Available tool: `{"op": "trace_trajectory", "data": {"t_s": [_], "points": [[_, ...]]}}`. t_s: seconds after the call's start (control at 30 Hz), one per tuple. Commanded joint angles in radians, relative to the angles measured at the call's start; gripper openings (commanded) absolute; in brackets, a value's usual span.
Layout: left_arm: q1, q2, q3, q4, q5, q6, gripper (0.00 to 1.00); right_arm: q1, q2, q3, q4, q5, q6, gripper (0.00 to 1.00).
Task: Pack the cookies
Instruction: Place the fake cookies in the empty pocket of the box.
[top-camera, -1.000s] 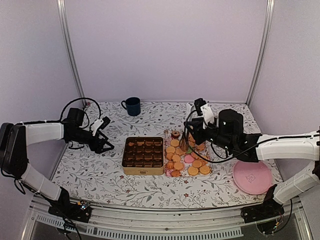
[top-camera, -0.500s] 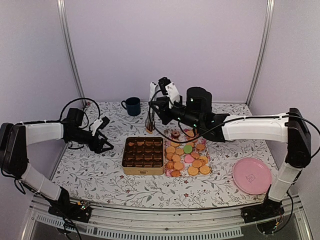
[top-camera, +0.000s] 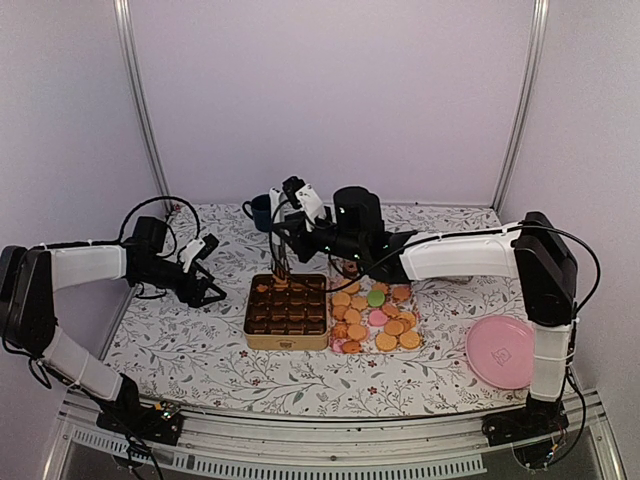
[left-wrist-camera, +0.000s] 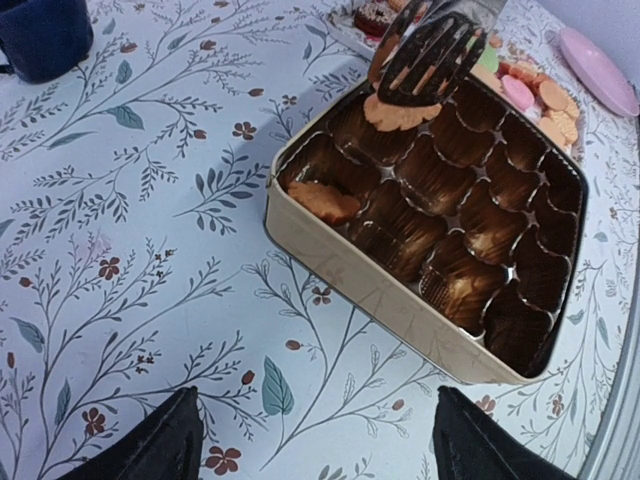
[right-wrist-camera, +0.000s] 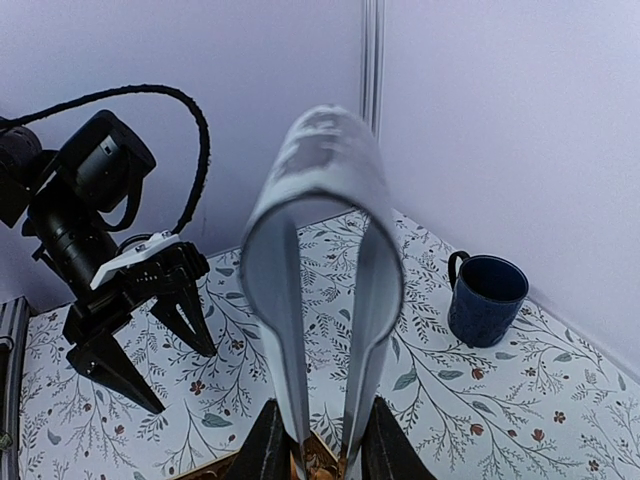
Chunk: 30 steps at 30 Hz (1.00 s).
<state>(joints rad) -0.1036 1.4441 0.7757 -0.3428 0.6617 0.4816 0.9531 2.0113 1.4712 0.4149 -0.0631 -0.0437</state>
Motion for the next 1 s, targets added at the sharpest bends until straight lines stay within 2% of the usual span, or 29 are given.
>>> {"op": "trace_trajectory", "data": {"t_s": [0.0, 0.23, 0.33, 0.4, 0.8, 0.97], "points": [[0.01, -0.005, 0.014, -0.012, -0.001, 0.011, 0.8, 0.006, 0.017, 0.044, 0.041, -0.033, 0.013, 0.02], [0.01, -0.01, 0.016, -0.012, -0.008, 0.012, 0.8, 0.007, 0.03, 0.042, 0.032, -0.034, 0.011, 0.1], [0.011, -0.016, 0.016, -0.015, -0.005, 0.011, 0.8, 0.007, 0.031, 0.042, 0.027, -0.04, 0.008, 0.22], [0.011, -0.022, 0.014, -0.014, 0.004, 0.011, 0.8, 0.007, 0.027, 0.042, 0.026, -0.038, 0.007, 0.25], [0.01, -0.037, 0.02, -0.021, 0.024, 0.011, 0.8, 0.005, -0.044, 0.037, 0.027, -0.007, -0.007, 0.29], [0.01, -0.034, 0.025, -0.022, 0.014, 0.011, 0.8, 0.002, -0.137, -0.03, 0.028, 0.035, -0.014, 0.29]]}}
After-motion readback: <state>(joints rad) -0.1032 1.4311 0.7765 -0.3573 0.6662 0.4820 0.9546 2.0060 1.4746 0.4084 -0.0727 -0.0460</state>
